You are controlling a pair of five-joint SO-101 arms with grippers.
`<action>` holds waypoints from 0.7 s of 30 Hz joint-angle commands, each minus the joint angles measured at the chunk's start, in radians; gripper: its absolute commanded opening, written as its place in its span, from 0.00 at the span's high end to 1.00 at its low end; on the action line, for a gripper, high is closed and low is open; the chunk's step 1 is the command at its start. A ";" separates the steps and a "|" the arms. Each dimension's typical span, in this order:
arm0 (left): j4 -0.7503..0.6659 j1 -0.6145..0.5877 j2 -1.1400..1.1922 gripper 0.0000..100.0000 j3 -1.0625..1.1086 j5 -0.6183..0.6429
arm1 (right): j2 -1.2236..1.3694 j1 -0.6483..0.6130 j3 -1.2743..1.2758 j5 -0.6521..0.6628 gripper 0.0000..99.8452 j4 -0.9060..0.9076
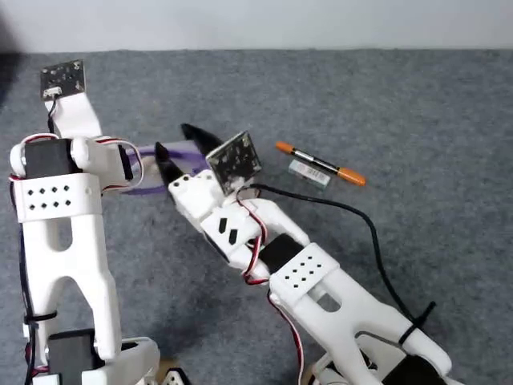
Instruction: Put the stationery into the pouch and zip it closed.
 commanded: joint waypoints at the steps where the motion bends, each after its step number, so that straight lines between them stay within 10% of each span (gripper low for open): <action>1: 0.003 0.000 0.003 0.99 -0.044 0.012 | -0.074 0.019 -0.089 -0.054 0.83 0.145; 11: 0.008 -0.003 -0.006 0.99 -0.044 0.012 | -0.108 0.266 -0.423 -0.129 0.90 0.769; 21: 0.009 -0.003 -0.005 0.99 -0.042 0.012 | 0.312 0.493 -0.738 0.112 0.90 1.153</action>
